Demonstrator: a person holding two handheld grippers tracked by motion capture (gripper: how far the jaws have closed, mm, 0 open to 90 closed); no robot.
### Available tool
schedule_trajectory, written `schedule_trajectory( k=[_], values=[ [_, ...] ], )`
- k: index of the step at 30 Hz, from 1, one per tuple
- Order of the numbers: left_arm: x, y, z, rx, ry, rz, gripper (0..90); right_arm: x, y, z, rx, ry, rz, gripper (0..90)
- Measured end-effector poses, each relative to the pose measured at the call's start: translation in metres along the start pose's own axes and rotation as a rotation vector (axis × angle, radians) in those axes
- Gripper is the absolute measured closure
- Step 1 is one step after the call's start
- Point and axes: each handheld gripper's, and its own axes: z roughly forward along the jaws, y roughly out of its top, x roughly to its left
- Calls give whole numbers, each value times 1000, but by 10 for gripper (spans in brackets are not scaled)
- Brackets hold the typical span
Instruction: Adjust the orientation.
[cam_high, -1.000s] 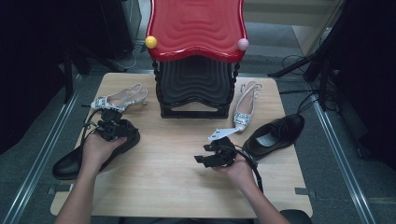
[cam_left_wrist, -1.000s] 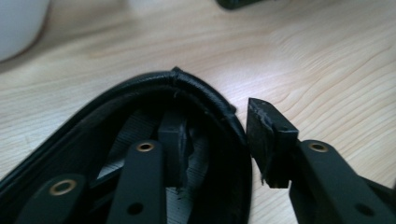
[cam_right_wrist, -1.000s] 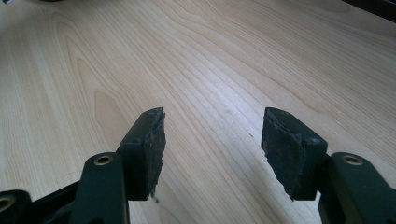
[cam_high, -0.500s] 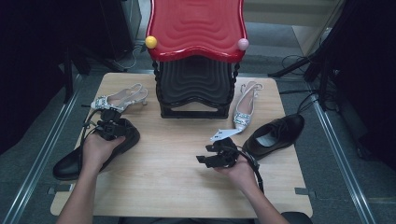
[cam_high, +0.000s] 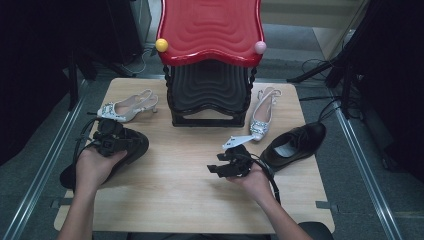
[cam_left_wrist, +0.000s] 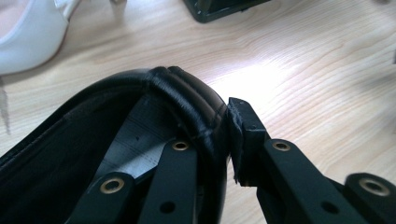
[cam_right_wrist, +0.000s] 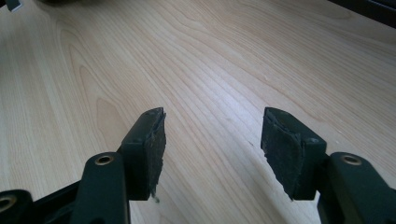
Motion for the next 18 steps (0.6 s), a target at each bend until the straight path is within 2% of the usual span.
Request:
schedule_trajectory(
  k=[3,5,10,14,18],
  values=[
    [-7,1,-8,-29,-16,18,821,0,4,3,2,9,-3,414],
    [-10,1,-10,-44,-2,18,821,0,5,4,1,12,2,414],
    [-17,5,-13,-43,-2,26,825,-1,5,2,-2,20,20,414],
    [-39,15,-10,-8,7,59,825,-6,6,-8,-37,15,33,415],
    [-60,26,-3,24,-44,111,824,-13,4,-21,-67,0,58,419]
  ],
)
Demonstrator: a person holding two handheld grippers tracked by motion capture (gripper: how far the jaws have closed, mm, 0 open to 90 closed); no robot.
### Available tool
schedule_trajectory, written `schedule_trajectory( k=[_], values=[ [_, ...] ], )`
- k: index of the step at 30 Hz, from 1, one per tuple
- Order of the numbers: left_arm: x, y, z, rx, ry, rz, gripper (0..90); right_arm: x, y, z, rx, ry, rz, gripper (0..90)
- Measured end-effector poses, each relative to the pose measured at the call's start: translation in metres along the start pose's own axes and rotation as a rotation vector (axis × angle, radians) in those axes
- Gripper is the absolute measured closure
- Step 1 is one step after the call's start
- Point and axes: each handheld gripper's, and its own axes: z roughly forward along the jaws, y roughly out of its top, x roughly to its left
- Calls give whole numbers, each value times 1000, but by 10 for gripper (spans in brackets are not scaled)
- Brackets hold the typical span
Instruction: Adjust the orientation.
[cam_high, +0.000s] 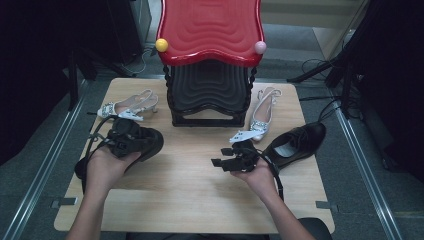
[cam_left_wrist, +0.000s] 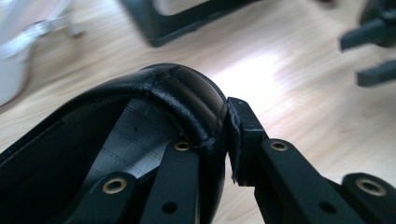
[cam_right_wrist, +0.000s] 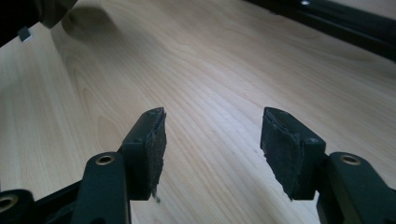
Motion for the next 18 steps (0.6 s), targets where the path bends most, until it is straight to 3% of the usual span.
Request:
schedule_trajectory(
  k=[8,18],
  values=[
    [-39,25,34,59,-148,64,824,-18,-7,-24,-53,-34,65,424],
    [-80,43,73,119,-186,149,823,-23,-16,-35,-57,-51,93,428]
  ],
)
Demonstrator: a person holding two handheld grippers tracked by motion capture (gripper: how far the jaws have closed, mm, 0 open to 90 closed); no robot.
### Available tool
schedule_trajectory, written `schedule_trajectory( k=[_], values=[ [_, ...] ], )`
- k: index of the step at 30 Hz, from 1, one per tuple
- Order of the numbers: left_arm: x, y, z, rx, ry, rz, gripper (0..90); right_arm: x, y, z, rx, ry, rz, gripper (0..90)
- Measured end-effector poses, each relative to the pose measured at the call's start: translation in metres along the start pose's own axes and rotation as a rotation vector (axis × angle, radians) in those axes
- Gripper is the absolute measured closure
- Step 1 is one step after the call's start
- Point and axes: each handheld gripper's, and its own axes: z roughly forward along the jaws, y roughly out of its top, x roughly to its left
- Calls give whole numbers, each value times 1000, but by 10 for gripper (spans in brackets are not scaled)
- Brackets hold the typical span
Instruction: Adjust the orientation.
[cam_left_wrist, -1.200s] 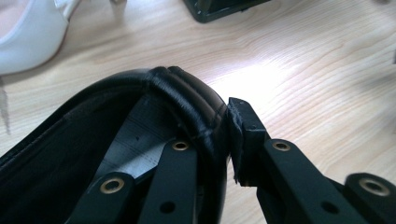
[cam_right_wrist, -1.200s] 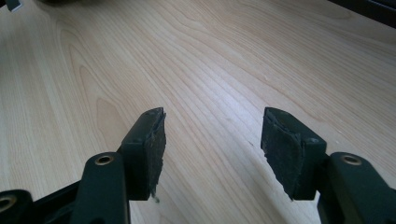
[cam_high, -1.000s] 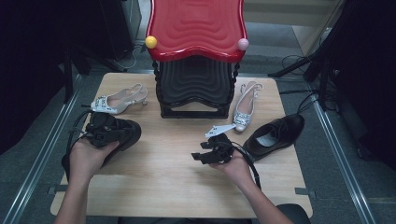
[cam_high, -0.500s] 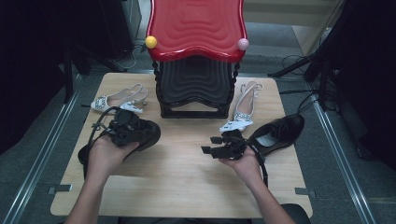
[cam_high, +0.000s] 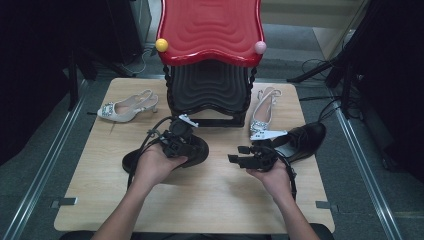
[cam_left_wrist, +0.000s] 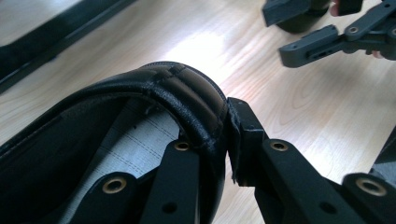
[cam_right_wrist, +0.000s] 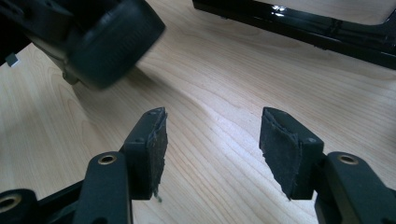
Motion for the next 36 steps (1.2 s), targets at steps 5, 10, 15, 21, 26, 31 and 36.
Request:
schedule_trajectory(
  k=[5,10,15,21,26,31,36],
  values=[
    [-6,5,28,50,-15,3,823,1,-3,0,9,-8,0,429],
    [-4,3,53,77,-46,-11,816,1,-6,0,13,-11,-2,429],
    [-2,3,59,63,-60,-21,792,-1,-7,0,14,-17,1,429],
    [-3,1,57,41,-67,8,741,-2,-8,-1,7,-14,14,444],
    [1,-3,41,4,-72,8,604,-1,-7,-2,-7,-14,8,456],
    [9,-12,17,-74,-90,-8,467,1,-3,-3,-19,-12,-9,490],
    [16,-24,-4,-105,-92,-19,401,3,2,-5,-37,-1,-19,551]
  ],
)
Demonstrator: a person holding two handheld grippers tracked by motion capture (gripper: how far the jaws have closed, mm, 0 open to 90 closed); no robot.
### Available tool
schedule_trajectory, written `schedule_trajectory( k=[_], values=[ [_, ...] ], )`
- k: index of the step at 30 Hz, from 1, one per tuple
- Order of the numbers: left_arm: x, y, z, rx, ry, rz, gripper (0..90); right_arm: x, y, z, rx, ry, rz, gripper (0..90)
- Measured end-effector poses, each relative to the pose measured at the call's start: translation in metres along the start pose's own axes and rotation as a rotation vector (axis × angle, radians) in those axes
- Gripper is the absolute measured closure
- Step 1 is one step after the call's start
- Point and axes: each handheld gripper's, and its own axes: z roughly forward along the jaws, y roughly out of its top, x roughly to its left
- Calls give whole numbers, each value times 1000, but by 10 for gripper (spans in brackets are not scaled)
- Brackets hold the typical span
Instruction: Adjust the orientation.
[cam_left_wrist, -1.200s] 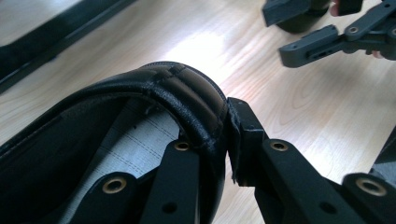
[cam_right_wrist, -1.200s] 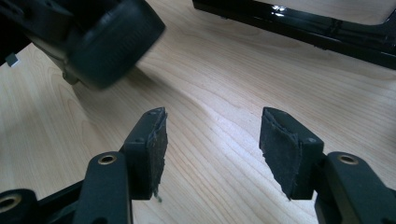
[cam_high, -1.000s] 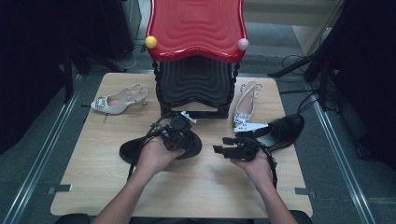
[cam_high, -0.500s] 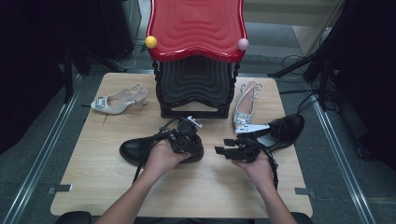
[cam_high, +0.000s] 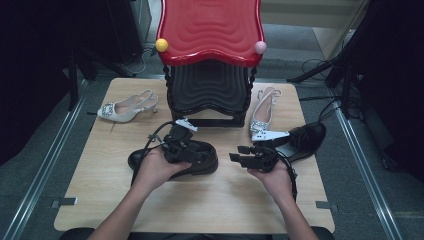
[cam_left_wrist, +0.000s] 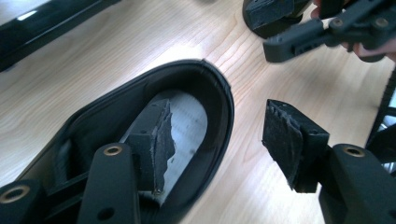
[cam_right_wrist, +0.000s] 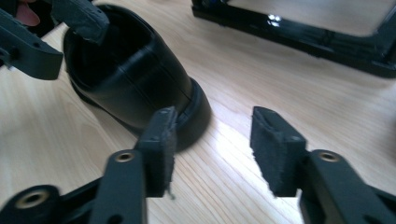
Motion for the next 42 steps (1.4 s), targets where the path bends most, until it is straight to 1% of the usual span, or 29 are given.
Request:
schedule_trajectory(
  k=[1,2,4,5,7,8,9,10,11,12,13,14,15,16,17,18,19,21,23,25,26,28,32,34,37,38,40,42],
  values=[
    [4,-6,-10,-18,14,-14,400,4,5,1,-4,16,-19,594],
    [6,-10,-15,-22,29,-22,395,6,6,1,-4,20,-25,607],
    [10,-16,-23,-33,46,-40,390,12,12,3,-3,39,-45,640],
    [12,-19,-26,-34,50,-46,386,16,16,5,-4,57,-55,656],
    [14,-26,-32,-47,65,-59,382,22,21,7,1,76,-72,692],
    [14,-26,-32,-47,65,-59,379,22,21,7,1,76,-72,692],
    [17,-34,-37,-52,78,-63,377,28,28,11,6,114,-85,737],
    [17,-34,-37,-52,78,-63,375,28,28,11,6,114,-85,737],
    [19,-41,-40,-53,95,-71,374,34,35,17,16,140,-104,776],
    [19,-41,-40,-53,95,-71,373,35,37,19,24,145,-113,800],
    [23,-48,-44,-60,102,-87,371,38,41,24,37,160,-131,828],
    [23,-48,-44,-60,102,-87,370,38,41,24,37,160,-131,828],
    [24,-51,-46,-63,108,-92,368,43,46,34,65,171,-162,870],
    [27,-57,-49,-77,118,-105,367,44,48,38,80,179,-172,891],
    [27,-57,-49,-77,118,-105,367,45,51,43,89,191,-179,900],
    [30,-63,-52,-91,130,-114,366,46,53,48,98,200,-187,900],
    [32,-65,-54,-103,137,-119,366,48,54,53,118,203,-191,900],
    [35,-70,-55,-117,141,-127,363,49,55,63,143,206,-202,900],
    [40,-75,-57,-125,148,-125,361,51,52,73,167,214,-195,900],
    [44,-78,-58,-125,153,-129,359,55,49,79,197,207,-213,900],
    [47,-79,-59,-129,152,-142,357,56,48,79,194,210,-218,900],
    [51,-81,-59,-136,159,-145,354,58,47,81,199,217,-217,900],
    [54,-83,-61,-135,165,-150,353,63,44,85,214,221,-225,900],
    [54,-84,-62,-134,165,-148,353,64,44,85,214,216,-228,900],
    [56,-84,-62,-137,169,-142,353,65,43,84,226,221,-219,900],
    [56,-85,-62,-141,174,-143,353,66,43,84,231,225,-218,900],
    [58,-85,-62,-136,171,-144,353,67,42,83,244,237,-215,900],
    [58,-85,-61,-134,174,-142,353,69,41,82,250,237,-218,900]
  ],
)
